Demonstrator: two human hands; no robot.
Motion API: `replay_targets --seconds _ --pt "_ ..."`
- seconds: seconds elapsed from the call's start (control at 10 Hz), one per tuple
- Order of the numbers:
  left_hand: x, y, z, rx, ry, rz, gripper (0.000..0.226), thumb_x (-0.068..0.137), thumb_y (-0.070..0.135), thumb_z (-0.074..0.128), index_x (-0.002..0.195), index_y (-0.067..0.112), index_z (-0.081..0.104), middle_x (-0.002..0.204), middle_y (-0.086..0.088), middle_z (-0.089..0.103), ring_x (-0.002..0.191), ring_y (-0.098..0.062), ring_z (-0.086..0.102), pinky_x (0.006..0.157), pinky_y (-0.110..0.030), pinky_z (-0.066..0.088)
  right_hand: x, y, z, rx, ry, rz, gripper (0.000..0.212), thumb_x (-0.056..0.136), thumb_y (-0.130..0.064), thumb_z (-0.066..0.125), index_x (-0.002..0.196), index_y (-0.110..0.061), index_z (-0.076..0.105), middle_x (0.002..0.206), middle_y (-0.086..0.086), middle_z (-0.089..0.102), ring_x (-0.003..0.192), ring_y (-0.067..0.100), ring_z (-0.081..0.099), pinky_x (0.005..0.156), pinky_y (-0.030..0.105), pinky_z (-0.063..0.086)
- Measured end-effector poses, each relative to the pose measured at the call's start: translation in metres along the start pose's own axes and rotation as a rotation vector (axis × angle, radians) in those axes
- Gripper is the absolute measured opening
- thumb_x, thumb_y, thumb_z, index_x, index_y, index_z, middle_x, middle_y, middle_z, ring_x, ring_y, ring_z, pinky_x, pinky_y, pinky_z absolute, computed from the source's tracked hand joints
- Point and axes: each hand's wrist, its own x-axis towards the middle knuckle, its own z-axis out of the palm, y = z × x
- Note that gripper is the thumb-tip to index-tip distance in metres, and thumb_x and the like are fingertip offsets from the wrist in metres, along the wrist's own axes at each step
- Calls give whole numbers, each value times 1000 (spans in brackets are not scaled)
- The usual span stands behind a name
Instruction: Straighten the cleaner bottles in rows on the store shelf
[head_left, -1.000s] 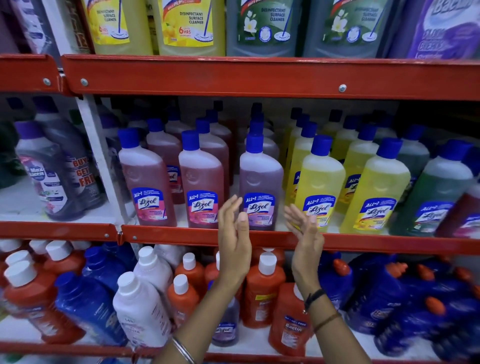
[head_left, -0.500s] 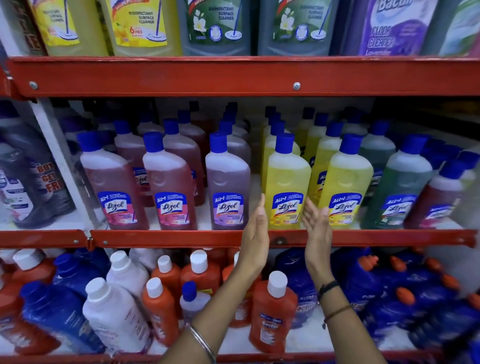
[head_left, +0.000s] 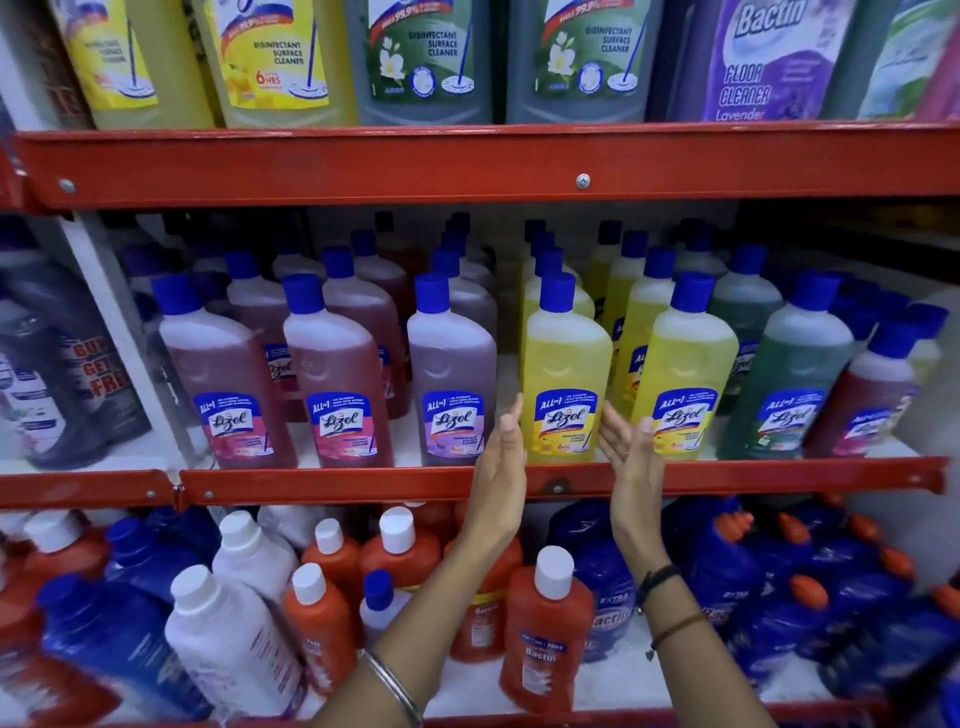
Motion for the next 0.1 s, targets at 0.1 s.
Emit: replay_targets --seconds 0.1 --pt "-6 8 -3 27 102 134 50 83 79 32 123 55 48 142 6 51 133 -8 44 113 -48 33 -15 12 -12 51 14 -46 90 76 -80 34 128 -10 53 126 5 61 116 7 59 94 15 47"
